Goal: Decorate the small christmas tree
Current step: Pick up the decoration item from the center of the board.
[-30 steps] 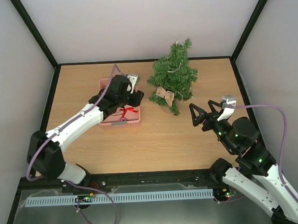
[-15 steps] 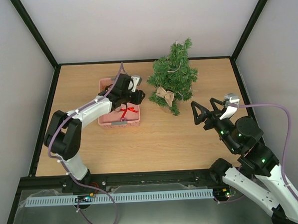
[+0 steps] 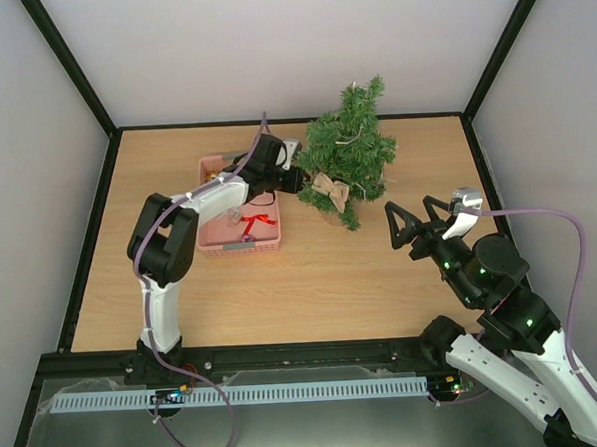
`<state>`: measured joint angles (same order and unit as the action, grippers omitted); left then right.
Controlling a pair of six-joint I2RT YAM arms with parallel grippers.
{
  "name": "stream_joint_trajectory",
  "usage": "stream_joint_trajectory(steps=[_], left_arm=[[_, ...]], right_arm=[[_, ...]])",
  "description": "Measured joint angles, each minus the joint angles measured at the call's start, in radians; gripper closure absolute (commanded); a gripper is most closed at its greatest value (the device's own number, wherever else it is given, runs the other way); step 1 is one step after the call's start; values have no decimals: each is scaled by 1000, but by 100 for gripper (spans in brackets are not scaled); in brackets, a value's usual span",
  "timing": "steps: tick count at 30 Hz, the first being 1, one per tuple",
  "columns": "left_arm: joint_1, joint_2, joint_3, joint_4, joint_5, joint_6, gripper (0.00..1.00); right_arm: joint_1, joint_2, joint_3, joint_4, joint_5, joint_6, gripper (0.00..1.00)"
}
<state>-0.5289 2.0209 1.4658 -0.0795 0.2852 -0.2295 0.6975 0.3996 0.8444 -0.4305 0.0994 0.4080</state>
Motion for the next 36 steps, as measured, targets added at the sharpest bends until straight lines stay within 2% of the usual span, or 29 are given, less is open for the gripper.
stream_joint_trajectory(steps=[8, 27, 31, 36], left_arm=[[0, 97, 67, 13, -2, -80, 54], [-50, 155, 76, 56, -78, -143, 51], [-51, 168, 95, 51, -114, -145, 56], [-47, 168, 91, 37, -185, -145, 57]], right_arm=[[0, 1, 0, -7, 16, -5, 0], [0, -7, 5, -14, 23, -8, 0], [0, -10, 13, -15, 26, -8, 0], [0, -12, 13, -15, 31, -8, 0]])
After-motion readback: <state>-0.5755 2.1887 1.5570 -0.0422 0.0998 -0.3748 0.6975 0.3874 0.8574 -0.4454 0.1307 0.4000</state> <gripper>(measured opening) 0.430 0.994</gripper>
